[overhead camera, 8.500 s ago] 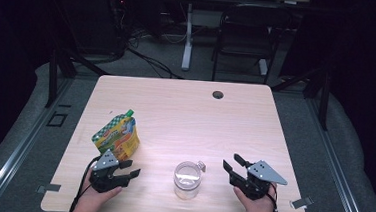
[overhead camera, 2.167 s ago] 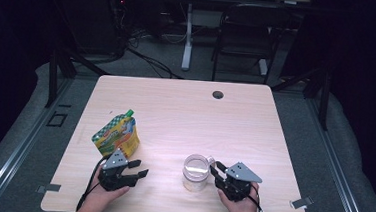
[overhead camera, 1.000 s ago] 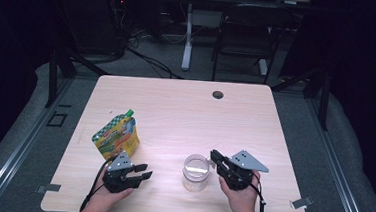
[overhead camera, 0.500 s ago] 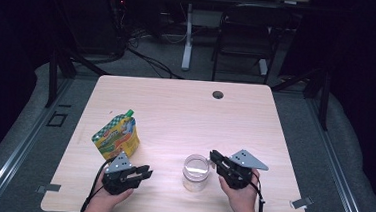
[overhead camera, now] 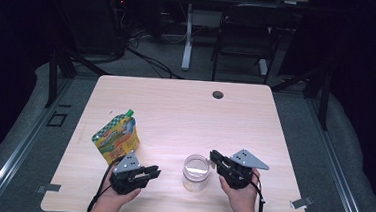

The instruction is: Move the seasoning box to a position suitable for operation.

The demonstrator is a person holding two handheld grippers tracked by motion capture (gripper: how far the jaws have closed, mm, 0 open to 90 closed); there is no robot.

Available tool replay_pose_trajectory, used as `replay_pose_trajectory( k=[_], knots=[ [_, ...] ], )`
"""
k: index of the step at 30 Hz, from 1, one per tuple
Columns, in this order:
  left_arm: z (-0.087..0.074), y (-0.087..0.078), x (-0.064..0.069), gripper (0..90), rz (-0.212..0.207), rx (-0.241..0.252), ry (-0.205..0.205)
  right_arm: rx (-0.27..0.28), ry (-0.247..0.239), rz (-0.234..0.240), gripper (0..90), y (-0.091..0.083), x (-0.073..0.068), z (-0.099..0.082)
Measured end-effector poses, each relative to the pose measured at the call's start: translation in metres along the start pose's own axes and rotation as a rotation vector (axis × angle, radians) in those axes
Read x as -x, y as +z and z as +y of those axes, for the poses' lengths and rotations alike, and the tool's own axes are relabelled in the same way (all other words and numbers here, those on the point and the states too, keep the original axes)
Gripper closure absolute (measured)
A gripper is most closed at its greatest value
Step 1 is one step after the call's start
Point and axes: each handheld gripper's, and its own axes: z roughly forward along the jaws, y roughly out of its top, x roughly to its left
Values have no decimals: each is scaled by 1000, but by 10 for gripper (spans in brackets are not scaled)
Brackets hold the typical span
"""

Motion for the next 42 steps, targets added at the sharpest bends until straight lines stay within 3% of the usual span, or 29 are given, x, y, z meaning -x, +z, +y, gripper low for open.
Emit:
replay_pose_trajectory(
  k=[13,31,42],
  knots=[
    [16,26,24,881,-83,-18,29,0,4,3,851,0,1,0],
    [21,45,31,900,-113,-42,19,9,11,6,850,-1,1,-1],
    [25,41,32,900,-125,-16,22,7,11,5,850,-1,1,-1]
  ],
)
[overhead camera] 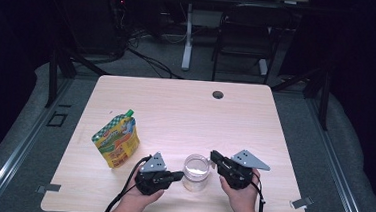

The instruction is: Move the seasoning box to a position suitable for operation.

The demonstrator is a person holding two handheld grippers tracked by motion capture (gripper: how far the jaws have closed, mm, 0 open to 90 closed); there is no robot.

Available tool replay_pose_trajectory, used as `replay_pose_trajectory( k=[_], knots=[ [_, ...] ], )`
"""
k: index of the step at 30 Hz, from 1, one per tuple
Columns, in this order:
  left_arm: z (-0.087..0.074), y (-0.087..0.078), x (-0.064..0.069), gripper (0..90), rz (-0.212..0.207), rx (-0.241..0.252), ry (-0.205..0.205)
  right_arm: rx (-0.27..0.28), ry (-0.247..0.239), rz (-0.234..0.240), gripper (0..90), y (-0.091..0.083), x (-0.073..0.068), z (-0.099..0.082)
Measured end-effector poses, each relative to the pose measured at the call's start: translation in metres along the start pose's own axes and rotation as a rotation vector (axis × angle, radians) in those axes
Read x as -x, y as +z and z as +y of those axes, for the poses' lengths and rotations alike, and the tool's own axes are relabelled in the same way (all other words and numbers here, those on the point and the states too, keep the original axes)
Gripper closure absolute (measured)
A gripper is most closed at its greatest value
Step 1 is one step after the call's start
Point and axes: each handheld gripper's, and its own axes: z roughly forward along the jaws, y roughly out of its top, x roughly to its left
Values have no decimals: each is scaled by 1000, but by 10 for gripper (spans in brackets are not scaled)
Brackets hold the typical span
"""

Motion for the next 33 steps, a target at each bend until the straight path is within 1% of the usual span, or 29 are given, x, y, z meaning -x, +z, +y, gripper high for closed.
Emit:
replay_pose_trajectory(
  k=[12,15,16,19,20,21,24,25,27,30,32,33],
  knots=[
    [10,1,3,899,-4,36,2,-4,10,-7,836,-1,1,0],
    [13,1,3,900,-5,44,1,4,11,-11,825,-4,1,2],
    [14,1,3,899,-2,41,5,14,16,-10,814,-6,1,4],
    [16,4,4,899,-6,49,4,26,7,-9,787,-10,-3,10],
    [16,4,4,900,-6,49,4,26,7,-9,787,-10,-3,10],
    [18,4,5,899,-4,47,10,31,-3,-9,781,-13,-6,13],
    [20,5,5,899,-4,57,9,33,-4,-6,773,-15,-8,16],
    [21,4,5,899,-4,59,8,37,-13,-6,763,-17,-10,19],
    [22,4,5,899,-4,60,7,39,-17,-5,758,-19,-11,20],
    [24,4,5,899,-1,61,5,33,-21,17,730,-25,-16,23],
    [26,4,5,899,4,60,10,35,-18,24,724,-27,-17,23],
    [27,4,4,899,8,56,14,39,-23,32,709,-31,-20,23]
  ],
)
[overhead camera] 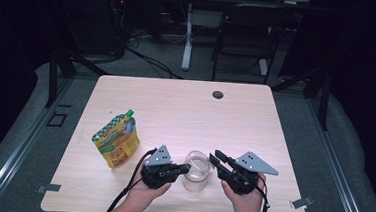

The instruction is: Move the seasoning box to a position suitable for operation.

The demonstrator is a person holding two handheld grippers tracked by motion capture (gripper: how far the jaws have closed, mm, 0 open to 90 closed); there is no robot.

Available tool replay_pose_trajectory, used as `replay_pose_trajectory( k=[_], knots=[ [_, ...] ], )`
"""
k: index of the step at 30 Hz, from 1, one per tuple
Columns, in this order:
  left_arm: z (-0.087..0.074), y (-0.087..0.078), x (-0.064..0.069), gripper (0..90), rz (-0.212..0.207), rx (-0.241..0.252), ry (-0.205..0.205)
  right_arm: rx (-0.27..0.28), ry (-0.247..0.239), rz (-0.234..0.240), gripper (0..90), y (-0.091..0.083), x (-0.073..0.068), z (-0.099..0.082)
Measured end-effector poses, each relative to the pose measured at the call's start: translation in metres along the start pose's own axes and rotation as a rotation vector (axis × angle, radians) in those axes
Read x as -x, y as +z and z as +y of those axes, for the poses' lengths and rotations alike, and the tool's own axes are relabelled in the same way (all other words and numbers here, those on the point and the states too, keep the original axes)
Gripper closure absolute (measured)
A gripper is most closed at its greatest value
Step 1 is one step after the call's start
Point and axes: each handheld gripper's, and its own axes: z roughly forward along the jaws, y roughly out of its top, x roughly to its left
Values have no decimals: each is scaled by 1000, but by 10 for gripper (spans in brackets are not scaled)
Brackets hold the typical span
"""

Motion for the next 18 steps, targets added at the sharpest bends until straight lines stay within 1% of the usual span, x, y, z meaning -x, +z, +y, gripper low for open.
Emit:
replay_pose_trajectory(
  k=[2,5,6,9,10,11,13,14,18],
  knots=[
    [2,0,0,899,5,2,-3,1,-3,5,706,-2,-1,0],
    [4,1,-1,899,9,4,-1,-4,-2,22,670,-6,-5,-4],
    [7,1,-1,899,16,3,4,1,-17,28,643,-8,-8,-7],
    [10,1,0,899,14,8,2,1,-26,34,628,-10,-11,-11],
    [12,2,0,899,14,7,5,9,-44,33,596,-13,-13,-13],
    [14,2,0,899,19,2,10,14,-37,37,580,-14,-14,-14],
    [17,3,0,899,15,3,11,16,-22,56,548,-15,-14,-16],
    [18,4,0,899,17,3,17,11,-28,60,539,-15,-14,-17],
    [23,6,1,899,19,7,18,5,-36,59,491,-14,-15,-21]
  ],
)
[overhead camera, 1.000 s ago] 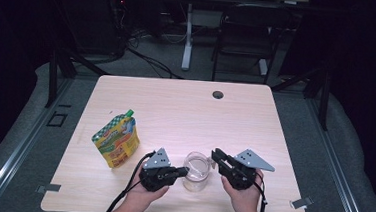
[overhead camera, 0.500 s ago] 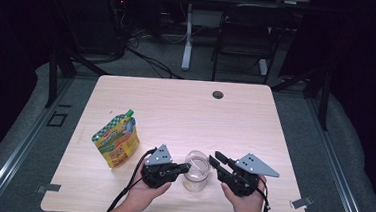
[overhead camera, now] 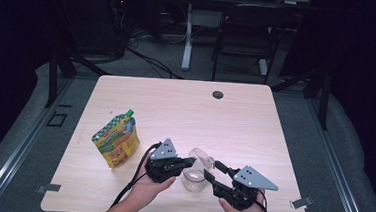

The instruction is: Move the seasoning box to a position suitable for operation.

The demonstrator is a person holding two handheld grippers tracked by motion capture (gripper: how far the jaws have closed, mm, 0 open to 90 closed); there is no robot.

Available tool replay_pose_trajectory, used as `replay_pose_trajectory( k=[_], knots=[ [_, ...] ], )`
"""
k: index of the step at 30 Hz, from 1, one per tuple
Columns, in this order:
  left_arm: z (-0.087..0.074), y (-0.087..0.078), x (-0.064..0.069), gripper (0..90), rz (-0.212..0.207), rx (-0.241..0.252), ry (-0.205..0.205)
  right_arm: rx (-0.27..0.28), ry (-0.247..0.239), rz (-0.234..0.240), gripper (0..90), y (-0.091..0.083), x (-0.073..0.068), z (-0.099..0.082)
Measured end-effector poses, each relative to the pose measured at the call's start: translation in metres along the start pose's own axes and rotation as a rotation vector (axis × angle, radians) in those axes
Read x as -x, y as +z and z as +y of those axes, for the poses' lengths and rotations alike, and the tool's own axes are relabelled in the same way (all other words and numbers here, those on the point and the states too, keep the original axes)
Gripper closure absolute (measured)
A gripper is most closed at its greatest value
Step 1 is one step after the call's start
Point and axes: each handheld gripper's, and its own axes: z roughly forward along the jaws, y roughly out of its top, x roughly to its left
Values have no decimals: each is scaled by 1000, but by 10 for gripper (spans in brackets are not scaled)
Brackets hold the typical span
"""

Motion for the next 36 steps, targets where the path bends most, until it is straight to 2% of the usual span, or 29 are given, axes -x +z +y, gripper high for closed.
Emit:
replay_pose_trajectory(
  k=[5,10,14,23,27,36],
  knots=[
    [3,1,0,899,3,-8,4,-21,-9,3,452,4,0,-5],
    [3,4,0,899,-2,-2,1,-49,-56,-29,441,12,-1,-10],
    [2,3,1,897,-2,-5,8,-49,-63,-55,473,15,-1,-11],
    [-7,0,-1,891,2,-11,1,-37,-47,-51,502,13,2,-10],
    [-12,-3,-4,890,12,-24,-2,-29,-25,-41,514,11,4,-8],
    [-24,-4,-7,888,13,-33,-18,-16,-6,-49,544,8,9,-5]
  ],
)
